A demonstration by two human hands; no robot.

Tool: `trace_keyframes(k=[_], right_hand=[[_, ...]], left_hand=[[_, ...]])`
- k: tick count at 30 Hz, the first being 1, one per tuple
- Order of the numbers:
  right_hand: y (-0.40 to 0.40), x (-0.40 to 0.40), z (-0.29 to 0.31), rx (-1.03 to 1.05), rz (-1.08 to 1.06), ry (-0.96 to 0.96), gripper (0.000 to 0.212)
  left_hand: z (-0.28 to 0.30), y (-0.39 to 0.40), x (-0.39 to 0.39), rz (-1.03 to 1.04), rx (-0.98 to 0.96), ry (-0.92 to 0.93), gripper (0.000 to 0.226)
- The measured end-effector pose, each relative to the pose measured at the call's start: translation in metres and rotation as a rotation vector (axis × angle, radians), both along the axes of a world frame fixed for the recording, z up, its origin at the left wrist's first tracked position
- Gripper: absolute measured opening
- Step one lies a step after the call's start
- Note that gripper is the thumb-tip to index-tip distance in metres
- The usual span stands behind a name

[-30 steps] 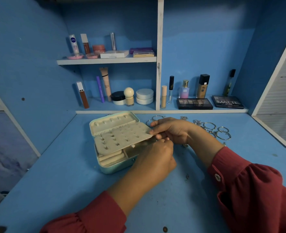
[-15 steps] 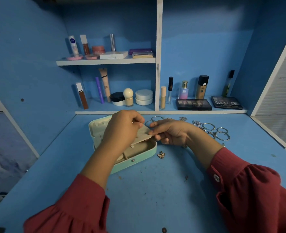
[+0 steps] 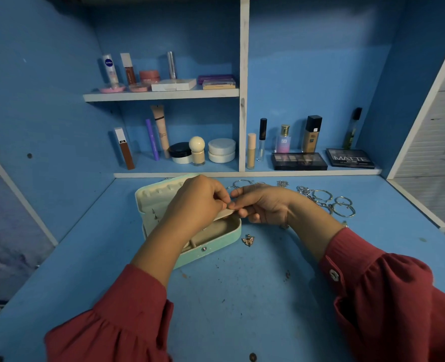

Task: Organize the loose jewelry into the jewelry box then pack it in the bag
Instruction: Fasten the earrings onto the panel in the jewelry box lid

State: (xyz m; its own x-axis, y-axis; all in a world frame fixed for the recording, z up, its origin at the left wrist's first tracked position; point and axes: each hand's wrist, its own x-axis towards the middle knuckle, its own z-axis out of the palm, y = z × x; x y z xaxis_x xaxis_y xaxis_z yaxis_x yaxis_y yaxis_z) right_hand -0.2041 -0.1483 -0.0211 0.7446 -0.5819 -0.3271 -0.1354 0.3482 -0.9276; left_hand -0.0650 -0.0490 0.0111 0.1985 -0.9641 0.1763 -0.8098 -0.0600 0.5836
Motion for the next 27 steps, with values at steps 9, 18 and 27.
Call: trace_keyframes(k=[9, 18, 27], right_hand=[[-0.002, 0.0, -0.003, 0.016, -0.001, -0.017, 0.025], [-0.002, 0.0, -0.003, 0.013, -0.005, -0.027, 0.025], [-0.003, 0.001, -0.006, 0.019, 0.003, -0.046, 0.027]], left_hand=[[0.009, 0.0, 0.006, -0.105, 0.057, -0.041, 0.021], [0.006, 0.0, 0.012, -0.191, -0.026, 0.069, 0.028], [0.003, -0.003, 0.008, -0.228, -0.04, -0.092, 0.027]])
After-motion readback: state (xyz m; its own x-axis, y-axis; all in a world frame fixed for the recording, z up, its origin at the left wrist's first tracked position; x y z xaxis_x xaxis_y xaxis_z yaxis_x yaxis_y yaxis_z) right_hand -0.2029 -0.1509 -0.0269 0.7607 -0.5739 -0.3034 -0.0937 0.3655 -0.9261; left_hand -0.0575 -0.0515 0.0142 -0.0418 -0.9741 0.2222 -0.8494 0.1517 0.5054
